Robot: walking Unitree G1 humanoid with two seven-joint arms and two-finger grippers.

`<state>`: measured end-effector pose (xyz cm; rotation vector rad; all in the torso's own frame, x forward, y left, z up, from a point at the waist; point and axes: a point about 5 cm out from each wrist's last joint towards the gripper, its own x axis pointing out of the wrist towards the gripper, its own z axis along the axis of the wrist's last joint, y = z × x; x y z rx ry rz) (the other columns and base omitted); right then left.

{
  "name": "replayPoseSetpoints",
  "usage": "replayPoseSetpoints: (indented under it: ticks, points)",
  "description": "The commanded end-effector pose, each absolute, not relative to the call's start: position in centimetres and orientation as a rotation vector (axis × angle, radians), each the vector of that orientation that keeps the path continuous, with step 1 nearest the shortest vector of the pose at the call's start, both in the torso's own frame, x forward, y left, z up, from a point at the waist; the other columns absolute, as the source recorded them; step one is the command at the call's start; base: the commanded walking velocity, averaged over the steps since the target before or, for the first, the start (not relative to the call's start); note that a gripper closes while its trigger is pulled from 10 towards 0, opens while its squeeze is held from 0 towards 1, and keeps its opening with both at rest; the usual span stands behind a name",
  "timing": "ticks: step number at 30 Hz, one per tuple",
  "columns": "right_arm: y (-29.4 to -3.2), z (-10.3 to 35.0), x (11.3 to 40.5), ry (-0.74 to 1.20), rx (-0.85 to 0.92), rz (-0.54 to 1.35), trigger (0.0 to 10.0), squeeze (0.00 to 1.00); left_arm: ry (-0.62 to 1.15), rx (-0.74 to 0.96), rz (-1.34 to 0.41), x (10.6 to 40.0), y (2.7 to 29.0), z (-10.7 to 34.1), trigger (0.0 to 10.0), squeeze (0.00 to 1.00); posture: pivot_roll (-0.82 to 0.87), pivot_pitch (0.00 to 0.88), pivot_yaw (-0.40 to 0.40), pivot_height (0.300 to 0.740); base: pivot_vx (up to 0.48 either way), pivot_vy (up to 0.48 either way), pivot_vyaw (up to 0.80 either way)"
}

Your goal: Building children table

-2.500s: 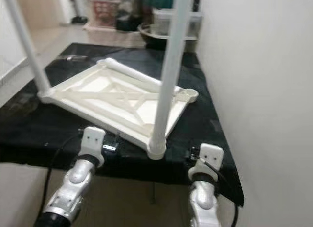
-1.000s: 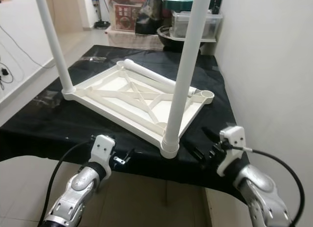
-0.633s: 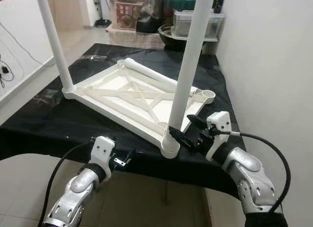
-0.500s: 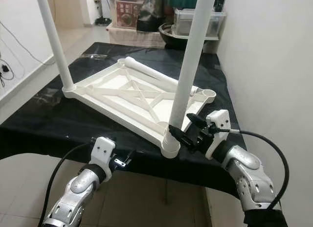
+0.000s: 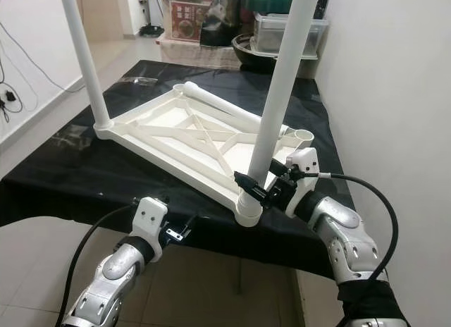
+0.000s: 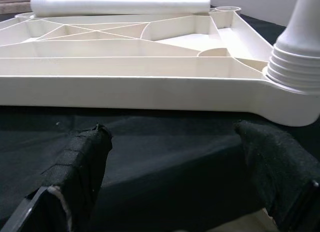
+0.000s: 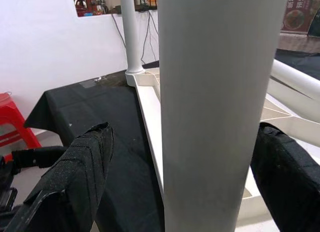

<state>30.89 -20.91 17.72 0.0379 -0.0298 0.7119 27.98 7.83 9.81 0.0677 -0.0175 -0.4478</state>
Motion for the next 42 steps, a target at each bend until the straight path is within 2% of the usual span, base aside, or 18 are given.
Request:
replayPoseSetpoints:
  ticks: [1, 18, 19, 21, 22, 35, 42]
  points:
    - [-20.4, 17.7, 31.2, -0.033, 0.025, 0.731, 10.0, 0.00, -0.003, 0.071, -0.453, 27.8, 7.8, 9.6, 10.0, 0.00, 0.14, 0.000, -0.078, 0.740, 0.000, 0.000, 0.00]
    - [-19.3, 18.3, 33.2, -0.045, 0.043, 0.737, 10.0, 0.00, -0.007, 0.081, -0.460, 27.5, 7.7, 9.8, 10.0, 0.00, 0.14, 0.000, -0.087, 0.740, 0.000, 0.000, 0.00]
    - [-19.3, 18.3, 33.3, -0.045, 0.044, 0.735, 2.5, 0.00, -0.007, 0.082, -0.461, 27.5, 7.7, 9.8, 10.0, 0.00, 0.14, 0.000, -0.090, 0.740, 0.000, 0.000, 0.00]
    - [-19.3, 18.3, 33.3, -0.045, 0.044, 0.735, 2.5, 0.00, -0.007, 0.082, -0.461, 27.5, 7.7, 9.8, 10.0, 0.00, 0.14, 0.000, -0.090, 0.740, 0.000, 0.000, 0.00]
    - [-19.2, 18.3, 33.5, -0.045, 0.044, 0.733, 0.0, 0.00, -0.008, 0.083, -0.462, 27.4, 7.7, 9.8, 10.0, 0.00, 0.14, 0.000, -0.092, 0.740, 0.000, 0.000, 0.00]
    - [-18.8, 17.7, 34.0, -0.043, 0.044, 0.689, 0.0, 0.00, -0.006, 0.086, -0.462, 27.2, 7.6, 9.8, 10.0, 0.00, 0.14, 0.000, -0.093, 0.740, 0.000, 0.000, 0.00]
    - [-19.2, 16.8, 34.3, -0.021, 0.044, 0.589, 0.0, 0.00, -0.007, 0.087, -0.459, 27.0, 7.6, 9.9, 10.0, 0.00, 0.14, 0.000, -0.096, 0.740, 0.000, 0.000, 0.00]
